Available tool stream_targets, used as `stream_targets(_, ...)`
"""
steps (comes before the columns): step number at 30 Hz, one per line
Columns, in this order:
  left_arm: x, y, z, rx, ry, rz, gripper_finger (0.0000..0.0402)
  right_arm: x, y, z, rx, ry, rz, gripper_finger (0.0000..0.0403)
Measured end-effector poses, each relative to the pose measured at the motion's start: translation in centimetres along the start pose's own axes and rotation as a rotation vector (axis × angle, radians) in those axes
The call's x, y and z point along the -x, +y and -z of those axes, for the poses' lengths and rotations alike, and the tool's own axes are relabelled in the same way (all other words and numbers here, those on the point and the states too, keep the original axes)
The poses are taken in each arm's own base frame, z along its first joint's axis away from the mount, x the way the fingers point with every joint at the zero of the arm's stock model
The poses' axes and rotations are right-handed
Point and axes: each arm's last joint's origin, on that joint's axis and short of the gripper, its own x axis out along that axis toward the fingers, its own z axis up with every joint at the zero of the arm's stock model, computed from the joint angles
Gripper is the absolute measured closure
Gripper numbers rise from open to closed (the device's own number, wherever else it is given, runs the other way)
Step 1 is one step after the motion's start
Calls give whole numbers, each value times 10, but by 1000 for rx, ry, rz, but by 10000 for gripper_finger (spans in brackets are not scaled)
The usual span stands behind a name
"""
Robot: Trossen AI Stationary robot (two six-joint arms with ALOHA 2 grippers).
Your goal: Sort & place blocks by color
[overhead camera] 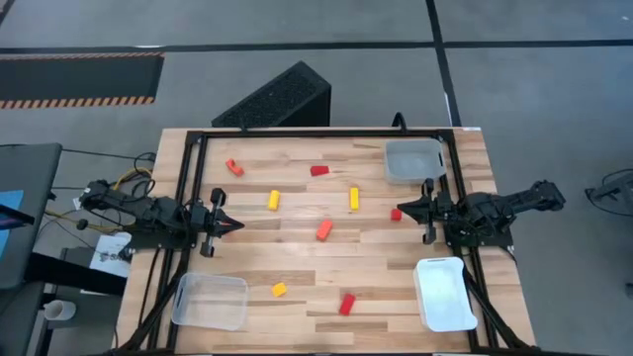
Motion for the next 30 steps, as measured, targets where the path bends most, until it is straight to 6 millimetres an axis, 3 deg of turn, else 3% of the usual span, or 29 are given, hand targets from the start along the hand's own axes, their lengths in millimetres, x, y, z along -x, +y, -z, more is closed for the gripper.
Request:
stream_targets(6,0,0,0,-174,0,-1,400,0,0,0,0,0,0,369)
stream_targets(30,0,0,0,-97,0,-7,400,0,0,0,0,0,0,369)
